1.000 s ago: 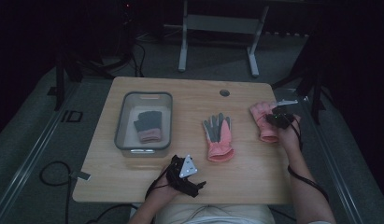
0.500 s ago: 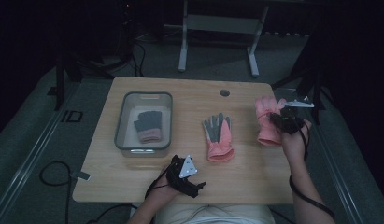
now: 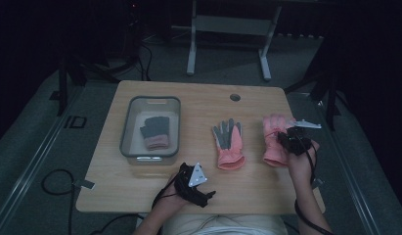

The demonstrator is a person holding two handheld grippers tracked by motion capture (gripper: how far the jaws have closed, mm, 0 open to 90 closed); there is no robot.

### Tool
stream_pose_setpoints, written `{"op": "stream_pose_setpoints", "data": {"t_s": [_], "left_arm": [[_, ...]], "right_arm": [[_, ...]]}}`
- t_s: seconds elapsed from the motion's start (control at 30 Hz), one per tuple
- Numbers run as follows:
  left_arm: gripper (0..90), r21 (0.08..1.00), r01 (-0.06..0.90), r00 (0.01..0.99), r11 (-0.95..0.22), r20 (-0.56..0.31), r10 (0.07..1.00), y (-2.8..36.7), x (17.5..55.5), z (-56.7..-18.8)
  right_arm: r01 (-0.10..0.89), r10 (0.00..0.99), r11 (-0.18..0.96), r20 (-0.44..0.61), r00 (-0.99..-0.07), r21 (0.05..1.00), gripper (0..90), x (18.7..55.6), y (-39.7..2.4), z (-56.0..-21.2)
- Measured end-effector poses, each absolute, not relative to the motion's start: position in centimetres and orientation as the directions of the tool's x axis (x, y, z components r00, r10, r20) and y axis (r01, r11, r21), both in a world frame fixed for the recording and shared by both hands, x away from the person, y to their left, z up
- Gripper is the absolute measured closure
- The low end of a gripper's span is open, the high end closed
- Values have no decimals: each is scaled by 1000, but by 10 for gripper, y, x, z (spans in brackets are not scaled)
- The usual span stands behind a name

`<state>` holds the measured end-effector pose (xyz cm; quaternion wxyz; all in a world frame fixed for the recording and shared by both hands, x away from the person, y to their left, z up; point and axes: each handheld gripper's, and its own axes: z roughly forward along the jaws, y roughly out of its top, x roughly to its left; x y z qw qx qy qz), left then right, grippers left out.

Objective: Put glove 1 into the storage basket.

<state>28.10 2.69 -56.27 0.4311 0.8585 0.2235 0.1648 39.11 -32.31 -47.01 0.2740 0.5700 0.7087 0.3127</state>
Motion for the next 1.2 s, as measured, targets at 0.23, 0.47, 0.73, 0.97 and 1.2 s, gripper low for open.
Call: {"op": "stream_pose_setpoints", "data": {"t_s": [0.23,0.47,0.73,0.97,1.2], "left_arm": [[14,810,241,849,-535,91,521,27,281,-563],[14,809,241,850,-537,92,519,26,281,-564],[15,807,242,850,-539,92,519,26,281,-564],[15,806,243,846,-539,96,524,26,281,-564],[14,805,247,844,-539,94,528,26,281,-564]], "right_arm": [[649,979,164,-40,-201,743,852,405,-314,-482],[696,969,209,-48,-244,687,849,416,-306,-511],[699,958,215,-9,-286,682,798,419,-314,-520],[659,928,288,-32,-372,695,678,419,-321,-500],[629,890,384,-88,-448,676,635,422,-324,-495]]}}
